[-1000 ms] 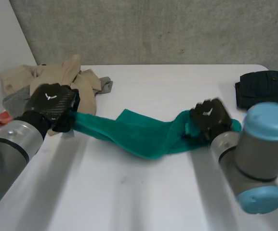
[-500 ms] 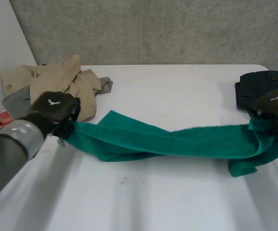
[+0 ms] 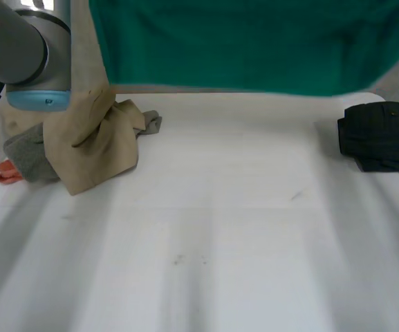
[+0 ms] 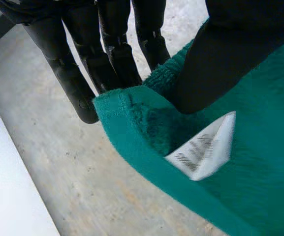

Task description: Fold the laundry.

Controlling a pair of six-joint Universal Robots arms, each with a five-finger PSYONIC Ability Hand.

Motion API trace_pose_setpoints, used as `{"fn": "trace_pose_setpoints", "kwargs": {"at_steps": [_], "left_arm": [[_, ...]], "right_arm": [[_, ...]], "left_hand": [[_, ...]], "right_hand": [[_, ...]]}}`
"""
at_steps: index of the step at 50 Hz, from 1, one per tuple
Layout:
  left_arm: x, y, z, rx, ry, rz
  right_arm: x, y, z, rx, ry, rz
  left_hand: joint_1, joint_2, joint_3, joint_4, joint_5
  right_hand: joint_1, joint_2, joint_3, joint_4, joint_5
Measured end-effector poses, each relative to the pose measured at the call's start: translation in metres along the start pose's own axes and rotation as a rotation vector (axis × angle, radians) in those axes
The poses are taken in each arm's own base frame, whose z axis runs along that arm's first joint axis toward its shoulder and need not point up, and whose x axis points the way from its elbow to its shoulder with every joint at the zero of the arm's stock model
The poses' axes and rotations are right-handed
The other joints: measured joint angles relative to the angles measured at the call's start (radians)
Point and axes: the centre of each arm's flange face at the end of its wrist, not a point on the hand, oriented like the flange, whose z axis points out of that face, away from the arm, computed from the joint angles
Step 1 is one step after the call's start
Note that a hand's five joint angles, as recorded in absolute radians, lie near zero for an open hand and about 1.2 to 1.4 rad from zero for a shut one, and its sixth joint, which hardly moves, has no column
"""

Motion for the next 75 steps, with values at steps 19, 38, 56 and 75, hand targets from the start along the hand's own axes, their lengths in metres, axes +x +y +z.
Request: {"fn": "trace_pose_setpoints", "kwargs": {"at_steps": [19,38,56,75], "left_arm": [[0.050,0.109,-0.187,-0.651,0.356,0.003],[0.008,0.042,-0.310,-0.987,0.566,0.061],[0.009,0.029,-0.330,-1.087,0.737,0.162],[0.024,0.031,-0.057,-0.238,0.135,0.216]], "right_arm": [[-0.082,0.084,-0.154,-0.588,-0.688,0.247],[-0.014,0.091,-0.233,-0.964,-0.961,0.116],[0.006,0.093,-0.247,-1.074,-1.080,0.005],[-0.021,0.048,-0.034,-0.263,-0.218,-0.070]], "left_hand": [[0.000,0.000,0.000,0.002,0.000],[0.000,0.000,0.000,0.003,0.000],[0.000,0.000,0.000,0.003,0.000],[0.000,0.000,0.000,0.003,0.000]], "right_hand": [[0.000,0.000,0.000,0.000,0.001],[0.000,0.000,0.000,0.000,0.001],[0.000,0.000,0.000,0.000,0.004],[0.006,0.000,0.000,0.000,0.008]]}}
